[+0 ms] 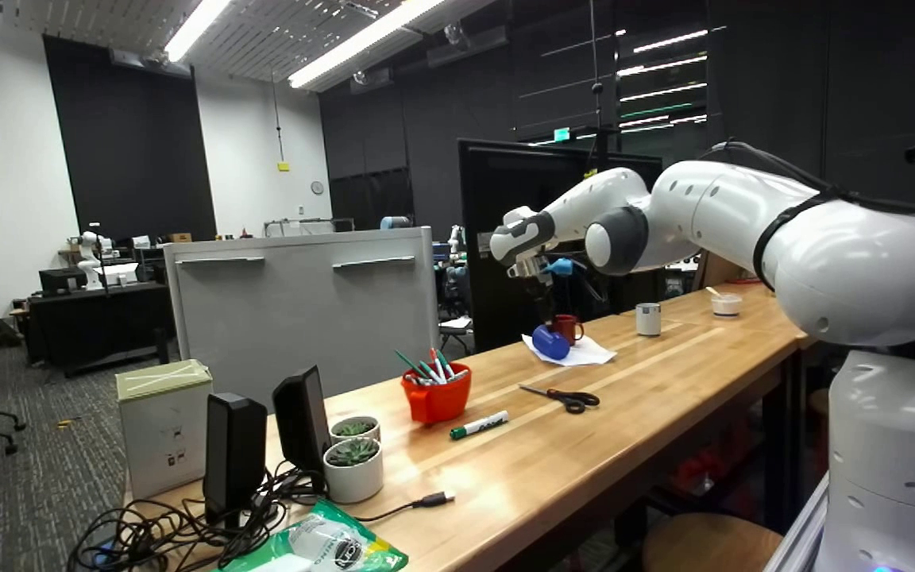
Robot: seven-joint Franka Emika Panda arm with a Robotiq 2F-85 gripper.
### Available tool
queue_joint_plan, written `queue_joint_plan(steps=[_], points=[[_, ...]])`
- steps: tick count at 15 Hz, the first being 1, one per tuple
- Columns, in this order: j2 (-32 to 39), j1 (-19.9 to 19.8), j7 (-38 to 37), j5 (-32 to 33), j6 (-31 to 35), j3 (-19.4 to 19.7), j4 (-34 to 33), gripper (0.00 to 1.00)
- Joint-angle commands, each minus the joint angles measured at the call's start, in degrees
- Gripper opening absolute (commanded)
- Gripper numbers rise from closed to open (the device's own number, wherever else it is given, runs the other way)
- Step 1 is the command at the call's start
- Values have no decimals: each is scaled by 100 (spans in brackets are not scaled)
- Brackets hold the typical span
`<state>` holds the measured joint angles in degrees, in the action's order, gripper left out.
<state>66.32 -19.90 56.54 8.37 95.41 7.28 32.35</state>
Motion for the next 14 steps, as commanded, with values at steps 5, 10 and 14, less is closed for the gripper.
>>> queue_joint_plan(steps=[5, 10, 14], points=[[575, -46, 547, 23, -429, -71, -1002, 100], [754, -76, 747, -13, -567, -84, -1251, 100], [436, -49, 825, -48, -319, -67, -659, 78]])
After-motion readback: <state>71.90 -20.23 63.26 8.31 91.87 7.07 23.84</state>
